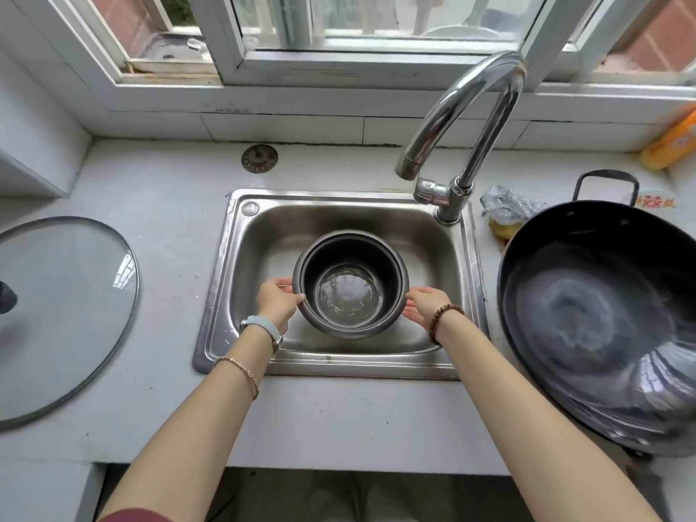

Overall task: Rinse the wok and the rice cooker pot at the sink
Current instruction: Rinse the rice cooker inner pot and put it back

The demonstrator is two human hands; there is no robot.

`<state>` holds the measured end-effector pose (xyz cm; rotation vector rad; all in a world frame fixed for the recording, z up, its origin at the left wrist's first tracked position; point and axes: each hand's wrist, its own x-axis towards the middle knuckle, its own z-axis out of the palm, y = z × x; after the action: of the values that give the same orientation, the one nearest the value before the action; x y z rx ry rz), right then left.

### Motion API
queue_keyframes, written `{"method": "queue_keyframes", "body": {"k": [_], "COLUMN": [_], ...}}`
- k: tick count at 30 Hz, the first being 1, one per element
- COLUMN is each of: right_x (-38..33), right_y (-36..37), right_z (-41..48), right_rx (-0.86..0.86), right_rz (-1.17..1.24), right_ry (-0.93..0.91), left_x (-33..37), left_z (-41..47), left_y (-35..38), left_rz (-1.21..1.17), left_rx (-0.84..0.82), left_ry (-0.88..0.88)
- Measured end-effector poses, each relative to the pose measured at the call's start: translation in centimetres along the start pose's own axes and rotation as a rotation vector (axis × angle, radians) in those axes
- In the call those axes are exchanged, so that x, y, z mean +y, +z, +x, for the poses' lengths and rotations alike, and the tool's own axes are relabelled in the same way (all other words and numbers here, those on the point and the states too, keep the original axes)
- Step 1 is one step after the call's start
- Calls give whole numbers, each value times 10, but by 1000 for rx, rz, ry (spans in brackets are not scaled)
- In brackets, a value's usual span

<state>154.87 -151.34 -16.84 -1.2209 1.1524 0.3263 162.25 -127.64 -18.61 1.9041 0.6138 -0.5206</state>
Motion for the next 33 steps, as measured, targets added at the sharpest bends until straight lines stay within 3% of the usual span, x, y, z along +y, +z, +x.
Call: {"method": "queue_keyframes", "body": {"k": [8, 13, 17, 25, 29, 33], "right_x": [6, -1, -15, -48, -69, -98], "right_y": [5, 1, -8, -21, -20, -12], "right_z": [1, -16, -39, -81, -85, -80], "right_rx": [1, 25, 31, 101, 40, -48], "right_rz": [16, -89, -112, -221, -200, -202], "right_ry": [-11, -121, -245, -717, -784, -840], "left_x": [0, 9, 26, 56, 59, 60], "left_z": [-2, -20, -50, -113, -136, -149], "left_y": [-4, -13, -27, -54, -66, -76], "left_rz": [24, 35, 103, 325, 362, 389], "left_rx": [26, 14, -22, 66, 96, 116], "left_ry": [15, 102, 308, 892, 1041, 1072]}}
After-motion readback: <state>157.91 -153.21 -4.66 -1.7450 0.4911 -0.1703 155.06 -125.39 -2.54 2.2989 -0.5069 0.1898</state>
